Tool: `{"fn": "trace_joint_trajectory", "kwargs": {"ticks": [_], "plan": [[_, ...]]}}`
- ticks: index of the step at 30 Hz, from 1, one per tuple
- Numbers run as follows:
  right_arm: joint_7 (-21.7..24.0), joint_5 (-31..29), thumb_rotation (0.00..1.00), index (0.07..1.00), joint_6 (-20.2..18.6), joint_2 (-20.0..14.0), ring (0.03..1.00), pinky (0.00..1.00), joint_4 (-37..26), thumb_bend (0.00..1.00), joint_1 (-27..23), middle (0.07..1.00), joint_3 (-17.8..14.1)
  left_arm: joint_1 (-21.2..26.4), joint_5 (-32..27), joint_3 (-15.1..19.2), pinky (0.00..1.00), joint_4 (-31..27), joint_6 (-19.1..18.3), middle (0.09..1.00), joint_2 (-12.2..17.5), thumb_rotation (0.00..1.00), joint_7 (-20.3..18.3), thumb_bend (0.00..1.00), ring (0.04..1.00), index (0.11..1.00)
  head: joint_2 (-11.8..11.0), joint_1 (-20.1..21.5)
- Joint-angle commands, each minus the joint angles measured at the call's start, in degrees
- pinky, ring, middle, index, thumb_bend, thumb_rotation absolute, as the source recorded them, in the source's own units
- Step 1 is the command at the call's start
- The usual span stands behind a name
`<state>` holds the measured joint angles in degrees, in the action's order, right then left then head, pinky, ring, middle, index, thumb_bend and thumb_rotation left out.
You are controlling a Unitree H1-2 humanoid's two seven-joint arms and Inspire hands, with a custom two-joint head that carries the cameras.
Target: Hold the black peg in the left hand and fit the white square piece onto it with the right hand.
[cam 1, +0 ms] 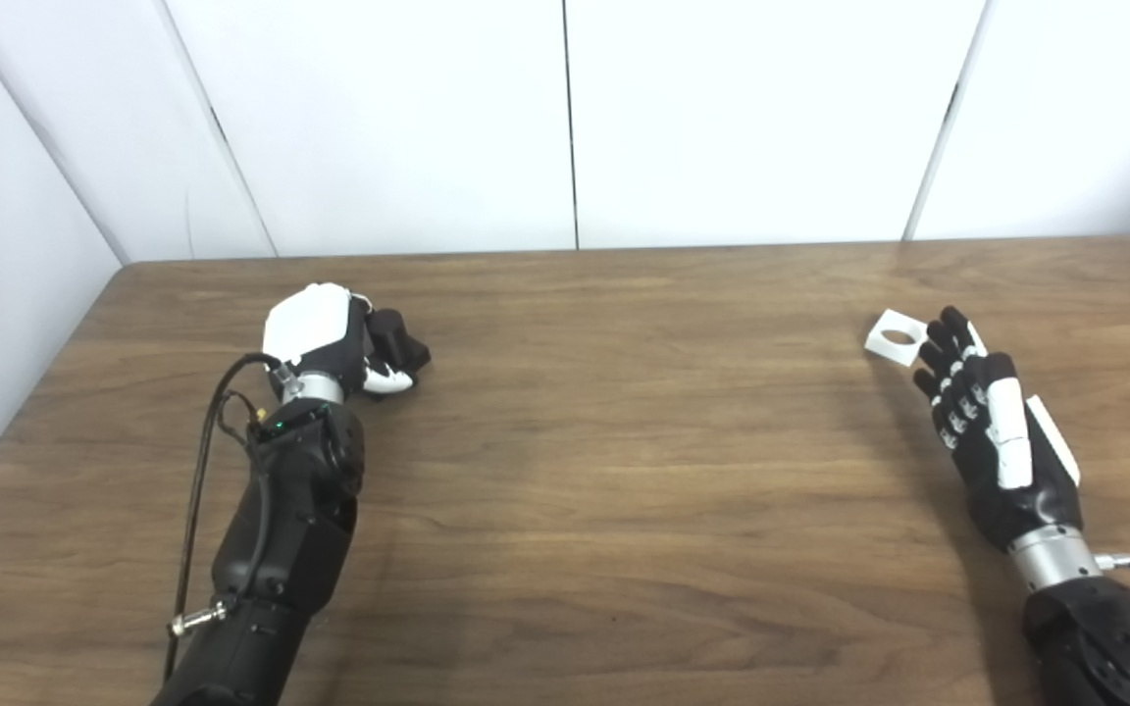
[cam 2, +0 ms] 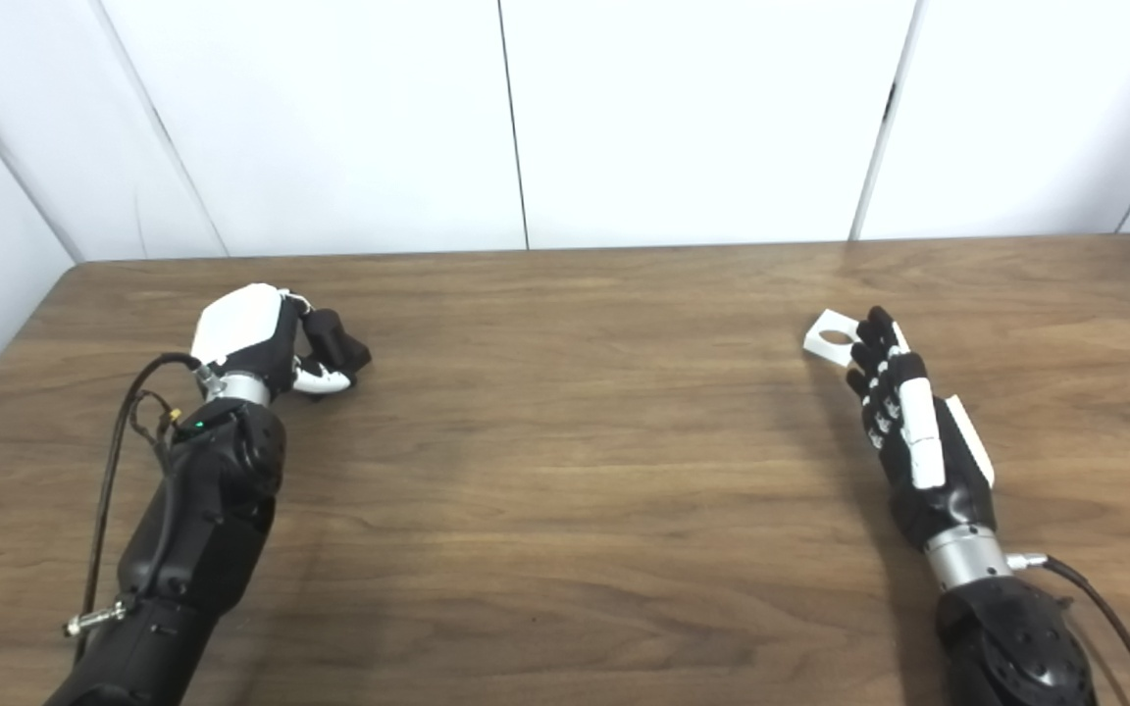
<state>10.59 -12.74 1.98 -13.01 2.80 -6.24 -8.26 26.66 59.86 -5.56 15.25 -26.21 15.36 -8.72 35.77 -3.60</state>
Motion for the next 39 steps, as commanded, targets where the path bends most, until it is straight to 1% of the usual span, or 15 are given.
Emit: {"fn": "trace_joint_trajectory", "kwargs": {"ticks": [1, 3, 4, 5, 6, 8, 12, 17, 20, 22, 27, 31, 34, 39], "plan": [[0.0, 0.0, 1.00, 1.000, 0.5, 0.5, 1.000, 1.00, 1.6, 0.60, 1.5, 1.000, 0.1, 0.7, -0.3, 0.3, 1.00, -1.4, -0.7, 0.904, 1.5, 0.11, 1.2, 0.73, 1.000, 0.621, 0.1, -0.1], [0.2, -0.1, 1.00, 1.000, 0.7, 0.4, 1.000, 1.00, 1.8, 0.60, 1.4, 1.000, 0.2, 0.5, -1.0, 0.0, 1.00, -1.5, -0.6, 0.899, 1.6, 0.10, 1.7, 0.73, 1.000, 0.608, 0.1, -0.1], [0.1, 0.1, 1.00, 1.000, 0.7, 0.4, 1.000, 1.00, 1.6, 0.60, 1.4, 1.000, 0.3, 0.4, -1.4, -0.2, 1.00, -1.6, -0.5, 0.896, 1.8, 0.09, 2.0, 0.69, 1.000, 0.583, 0.2, 0.0], [0.1, 0.1, 1.00, 1.000, 0.7, 0.4, 1.000, 1.00, 1.6, 0.59, 1.5, 1.000, 0.4, 0.2, -1.9, -0.3, 1.00, -1.8, -0.5, 0.892, 1.8, 0.07, 2.2, 0.58, 1.000, 0.522, 0.2, 0.0], [0.1, 0.0, 1.00, 1.000, 0.7, 0.4, 1.000, 1.00, 1.6, 0.59, 1.5, 1.000, 0.4, 0.0, -2.2, -0.4, 1.00, -2.0, -0.5, 0.892, 1.9, 0.07, 2.2, 0.54, 1.000, 0.504, 0.2, 0.0], [0.3, -0.4, 1.00, 1.000, 0.5, 0.5, 1.000, 1.00, 1.4, 0.58, 1.5, 1.000, 0.3, -0.2, -1.8, -1.1, 1.00, -2.4, -0.6, 0.892, 2.3, 0.07, 1.4, 0.53, 1.000, 0.496, 0.2, 0.1], [0.0, -0.2, 1.00, 1.000, 0.4, 0.6, 1.000, 1.00, 1.4, 0.59, 1.5, 1.000, 0.2, -0.3, -2.3, -1.8, 1.00, -2.7, -0.6, 0.890, 2.7, 0.07, 1.1, 0.52, 1.000, 0.492, 0.2, 0.1], [0.0, -0.2, 1.00, 1.000, 0.7, 0.5, 1.000, 1.00, 1.6, 0.60, 1.5, 1.000, 0.1, -0.3, -1.9, -1.8, 1.00, -2.9, -0.7, 0.897, 2.6, 0.07, 0.1, 0.52, 1.000, 0.490, 0.3, 0.3], [-0.1, -0.2, 1.00, 1.000, 0.5, 0.5, 1.000, 1.00, 1.4, 0.59, 1.5, 1.000, 0.0, -0.2, -1.8, -1.7, 1.00, -2.8, -0.7, 0.896, 2.4, 0.07, 0.3, 0.52, 1.000, 0.491, 0.3, 0.3], [-0.2, -0.2, 1.00, 1.000, 0.2, 0.5, 1.000, 1.00, 1.3, 0.60, 1.5, 1.000, 0.0, -0.3, -2.2, -1.5, 1.00, -3.0, -0.7, 0.897, 2.3, 0.07, 0.5, 0.52, 1.000, 0.490, 0.4, 0.4], [0.0, -0.3, 1.00, 1.000, 0.8, 0.5, 1.000, 1.00, 1.6, 0.60, 1.6, 1.000, 0.0, -0.7, -2.3, -2.0, 1.00, -3.8, -0.7, 0.895, 2.5, 0.07, -0.1, 0.52, 1.000, 0.493, 0.3, 0.5], [-0.1, -0.1, 1.00, 1.000, 0.8, 0.5, 1.000, 1.00, 1.6, 0.59, 1.6, 1.000, 0.0, -1.1, -2.6, -1.4, 1.00, -4.4, -0.7, 0.893, 2.2, 0.07, -0.6, 0.52, 1.000, 0.491, 0.4, 0.5], [0.4, -0.7, 1.00, 1.000, 0.9, 0.5, 1.000, 1.00, 1.5, 0.60, 1.6, 1.000, -0.1, -1.6, -2.9, -1.2, 1.00, -5.0, -0.7, 0.888, 1.8, 0.07, -0.1, 0.52, 1.000, 0.490, 0.4, 0.5], [0.0, -0.2, 1.00, 1.000, 0.3, 0.6, 1.000, 1.00, 1.2, 0.59, 1.6, 1.000, 0.1, -2.9, -3.3, -1.1, 1.00, -7.6, -0.7, 0.902, 0.6, 0.07, -0.3, 0.52, 1.000, 0.490, 0.5, 0.8]]}}
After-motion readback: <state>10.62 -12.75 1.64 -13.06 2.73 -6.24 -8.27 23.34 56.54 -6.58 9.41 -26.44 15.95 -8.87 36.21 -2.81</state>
